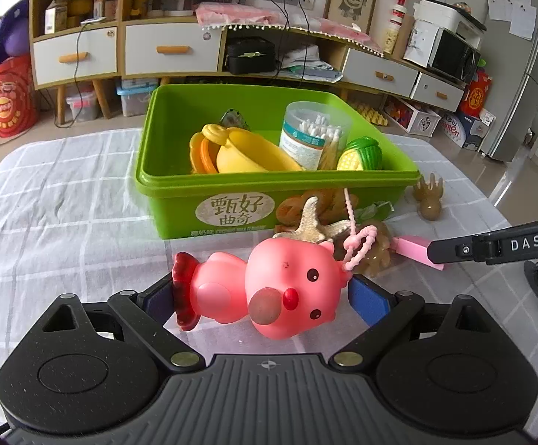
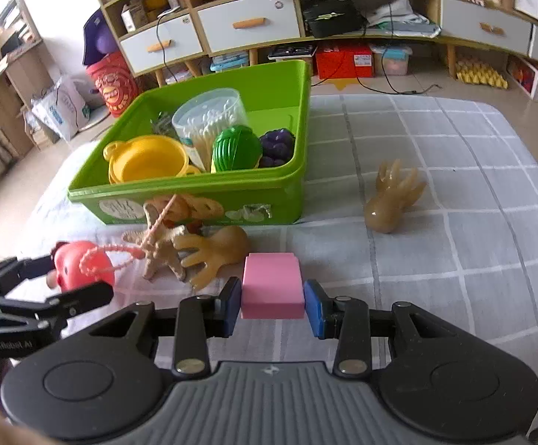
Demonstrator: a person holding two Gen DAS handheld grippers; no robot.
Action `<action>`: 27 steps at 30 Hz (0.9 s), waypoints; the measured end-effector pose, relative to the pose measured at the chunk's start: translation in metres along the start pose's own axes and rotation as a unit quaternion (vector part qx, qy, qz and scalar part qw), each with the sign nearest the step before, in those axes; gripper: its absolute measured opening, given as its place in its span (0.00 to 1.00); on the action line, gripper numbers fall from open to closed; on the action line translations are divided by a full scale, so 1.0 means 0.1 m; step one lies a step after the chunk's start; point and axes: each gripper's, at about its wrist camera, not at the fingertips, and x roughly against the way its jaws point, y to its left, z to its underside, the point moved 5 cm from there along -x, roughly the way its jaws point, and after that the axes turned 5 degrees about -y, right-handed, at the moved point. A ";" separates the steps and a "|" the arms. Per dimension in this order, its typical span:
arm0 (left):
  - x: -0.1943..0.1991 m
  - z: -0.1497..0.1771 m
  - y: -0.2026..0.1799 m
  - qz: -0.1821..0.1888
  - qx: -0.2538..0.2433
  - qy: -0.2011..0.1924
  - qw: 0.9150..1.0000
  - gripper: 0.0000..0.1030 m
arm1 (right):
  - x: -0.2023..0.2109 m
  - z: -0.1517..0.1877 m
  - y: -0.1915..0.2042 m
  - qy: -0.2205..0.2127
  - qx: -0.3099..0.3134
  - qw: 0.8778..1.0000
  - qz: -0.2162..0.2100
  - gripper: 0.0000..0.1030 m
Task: Organize rigid objects
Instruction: 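Drop the pink sponge into the green bin while the left tool drops the pig in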
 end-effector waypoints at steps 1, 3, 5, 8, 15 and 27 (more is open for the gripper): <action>0.02 -0.02 -0.01 0.001 -0.001 -0.001 1.000 0.92 | 0.01 -0.01 -0.01 0.000 -0.006 1.000 -0.002 0.14; 0.05 -0.05 -0.04 0.003 -0.002 -0.004 1.000 0.91 | 0.05 -0.03 -0.02 0.002 -0.023 1.000 -0.009 0.14; 0.08 -0.10 -0.06 0.005 0.000 -0.008 1.000 0.91 | 0.08 -0.07 -0.03 0.000 -0.036 0.999 -0.015 0.14; 0.10 -0.16 -0.08 0.008 0.005 -0.014 1.000 0.91 | 0.12 -0.13 -0.04 -0.005 -0.052 0.998 -0.021 0.14; 0.11 -0.35 -0.06 0.005 0.034 -0.031 0.999 0.91 | 0.22 -0.30 -0.02 -0.028 -0.083 0.996 -0.032 0.14; 0.07 -0.67 0.22 -0.025 0.109 -0.054 0.992 0.91 | 0.36 -0.64 0.11 -0.069 -0.133 0.987 -0.052 0.14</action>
